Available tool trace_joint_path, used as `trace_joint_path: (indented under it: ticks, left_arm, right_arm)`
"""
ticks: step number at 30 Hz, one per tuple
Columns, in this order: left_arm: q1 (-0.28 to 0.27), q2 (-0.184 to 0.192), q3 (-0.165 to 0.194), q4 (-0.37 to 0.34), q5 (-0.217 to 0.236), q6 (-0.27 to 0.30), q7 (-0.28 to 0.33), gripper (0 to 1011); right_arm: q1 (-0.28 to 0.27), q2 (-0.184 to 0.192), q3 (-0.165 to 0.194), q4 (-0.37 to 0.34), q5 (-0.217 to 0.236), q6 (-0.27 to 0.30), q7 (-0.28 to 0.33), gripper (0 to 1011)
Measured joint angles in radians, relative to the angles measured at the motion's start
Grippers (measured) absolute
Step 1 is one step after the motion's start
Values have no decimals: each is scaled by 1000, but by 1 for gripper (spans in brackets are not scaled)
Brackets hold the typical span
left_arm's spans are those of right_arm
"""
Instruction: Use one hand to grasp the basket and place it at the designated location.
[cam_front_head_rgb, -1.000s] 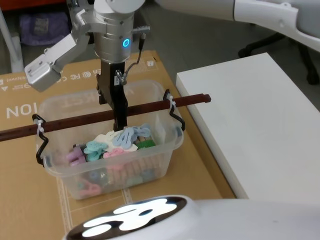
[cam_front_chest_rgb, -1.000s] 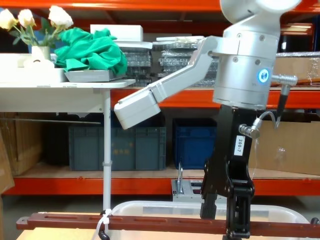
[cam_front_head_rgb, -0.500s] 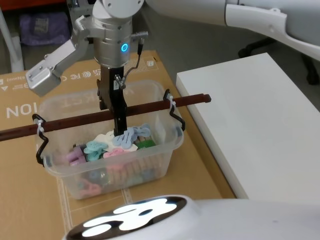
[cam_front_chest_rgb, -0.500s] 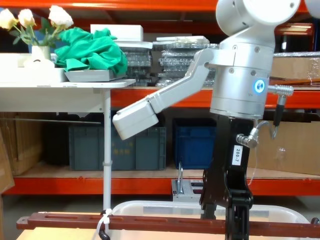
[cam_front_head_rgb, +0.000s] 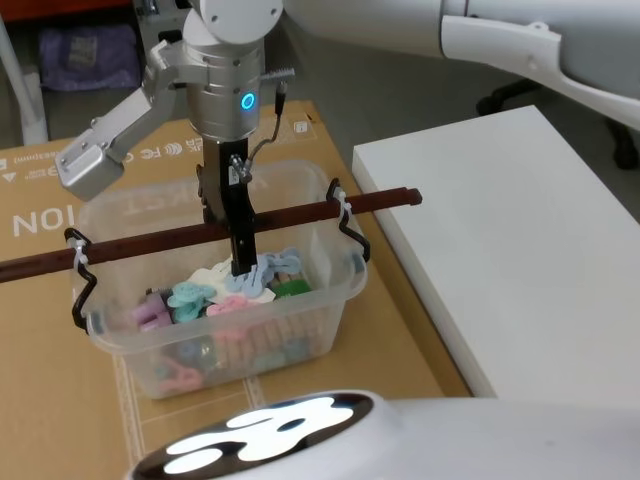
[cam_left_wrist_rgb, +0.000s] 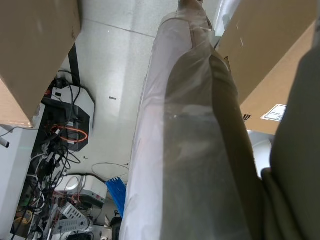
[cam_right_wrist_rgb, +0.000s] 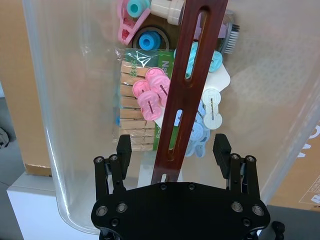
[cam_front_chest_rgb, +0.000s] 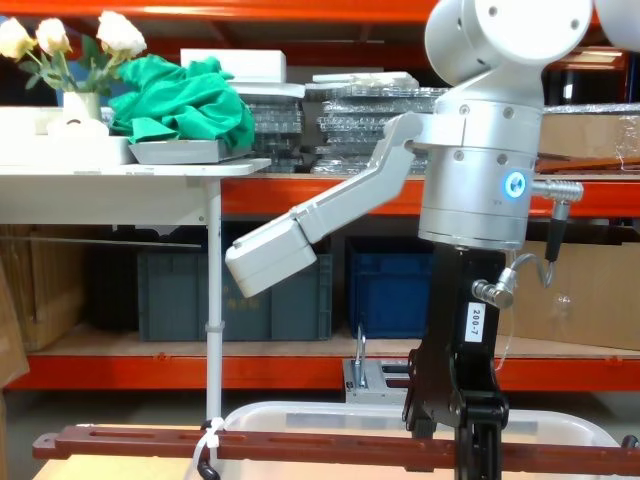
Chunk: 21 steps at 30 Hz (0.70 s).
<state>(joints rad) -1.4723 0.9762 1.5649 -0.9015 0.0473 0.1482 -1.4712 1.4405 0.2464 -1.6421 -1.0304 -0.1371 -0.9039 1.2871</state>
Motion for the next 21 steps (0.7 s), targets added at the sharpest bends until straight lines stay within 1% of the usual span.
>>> trace_joint_path:
  ticks: [2, 3, 4, 5, 7, 10, 12, 13, 14, 16, 17, 18, 19, 20, 21]
  left_arm:
    - [0, 0, 0, 0, 0, 0, 0, 0]
    - [0, 0, 0, 0, 0, 0, 0, 0]
    - [0, 0, 0, 0, 0, 0, 0, 0]
    - [0, 0, 0, 0, 0, 0, 0, 0]
    - [0, 0, 0, 0, 0, 0, 0, 0]
    - [0, 0, 0, 0, 0, 0, 0, 0]
    - [0, 0, 0, 0, 0, 0, 0, 0]
    - [0, 0, 0, 0, 0, 0, 0, 0]
    - [0, 0, 0, 0, 0, 0, 0, 0]
    - [0, 0, 0, 0, 0, 0, 0, 0]
    - [0, 0, 0, 0, 0, 0, 0, 0]
    - [0, 0, 0, 0, 0, 0, 0, 0]
    - [0, 0, 0, 0, 0, 0, 0, 0]
    - [0, 0, 0, 0, 0, 0, 0, 0]
    - [0, 0, 0, 0, 0, 0, 0, 0]
  right_arm:
    - [0, 1, 0, -1, 0, 0, 0, 979]
    - [0, 1, 1, -1, -1, 0, -1, 948]
    - [0, 1, 1, -2, -1, 0, -1, 948]
    - [0, 2, 1, -2, -1, 0, -1, 908]
    - [0, 2, 2, -3, -1, 0, -2, 880]
    - [0, 3, 2, -4, -1, 0, -3, 755]
    - [0, 3, 3, -4, -1, 0, -3, 700]
    - [0, 3, 3, -4, -1, 0, -3, 700]
    - [1, 4, 3, -4, -2, 0, -3, 641]
    - [1, 4, 3, -5, -2, 0, -4, 572]
    - [1, 4, 3, -5, -2, 0, -4, 554]
    - [1, 4, 3, -5, -2, 0, -4, 510]
    - [1, 4, 3, -5, -2, 0, -4, 496]
    - [1, 4, 3, -5, -2, 0, -4, 449]
    - [1, 4, 3, -5, -2, 0, -4, 436]
